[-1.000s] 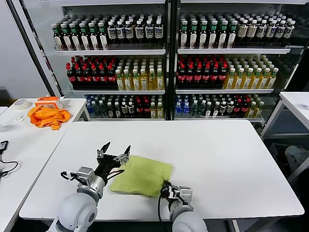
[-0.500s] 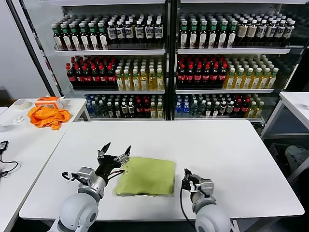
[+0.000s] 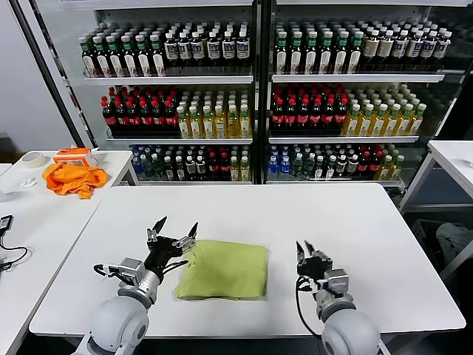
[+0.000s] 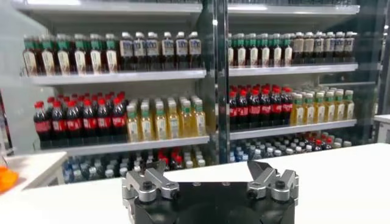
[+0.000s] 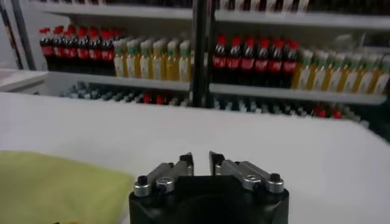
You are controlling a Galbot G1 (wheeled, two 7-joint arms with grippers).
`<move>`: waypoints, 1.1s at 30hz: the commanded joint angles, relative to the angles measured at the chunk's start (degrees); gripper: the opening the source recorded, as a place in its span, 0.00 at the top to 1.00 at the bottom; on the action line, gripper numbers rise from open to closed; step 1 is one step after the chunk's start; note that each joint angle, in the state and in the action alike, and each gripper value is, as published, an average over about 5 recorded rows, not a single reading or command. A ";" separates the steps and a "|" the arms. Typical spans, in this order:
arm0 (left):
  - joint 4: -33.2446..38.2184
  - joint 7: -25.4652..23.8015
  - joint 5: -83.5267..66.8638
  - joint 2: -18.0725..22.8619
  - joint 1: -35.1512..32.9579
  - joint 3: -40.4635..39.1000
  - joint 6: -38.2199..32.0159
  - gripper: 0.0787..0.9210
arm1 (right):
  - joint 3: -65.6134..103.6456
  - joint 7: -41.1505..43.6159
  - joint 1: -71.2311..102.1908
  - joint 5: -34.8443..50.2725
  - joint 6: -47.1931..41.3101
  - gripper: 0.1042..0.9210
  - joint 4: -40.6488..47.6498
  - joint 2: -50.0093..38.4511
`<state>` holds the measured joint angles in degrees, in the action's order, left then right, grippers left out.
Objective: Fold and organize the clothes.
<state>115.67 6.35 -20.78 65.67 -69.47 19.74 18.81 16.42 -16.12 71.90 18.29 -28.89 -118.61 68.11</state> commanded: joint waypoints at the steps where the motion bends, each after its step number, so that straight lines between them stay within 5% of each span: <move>1: -4.65 -2.30 4.39 -0.13 -0.22 2.34 -9.62 0.12 | 8.96 6.47 -0.53 -8.53 8.45 0.75 1.05 -0.27; 18: -8.20 -3.27 8.09 -0.07 -0.93 3.63 -15.31 0.12 | 11.49 5.84 -0.45 -12.42 15.17 0.17 5.85 2.60; 33: -11.13 -6.81 6.19 -2.76 -0.82 7.12 -18.18 0.12 | 10.61 6.59 -0.88 -13.51 14.85 0.12 6.43 2.45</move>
<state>106.24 1.11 -14.17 64.44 -70.24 25.34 2.69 26.69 -10.33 71.15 7.36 -14.96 -113.17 70.45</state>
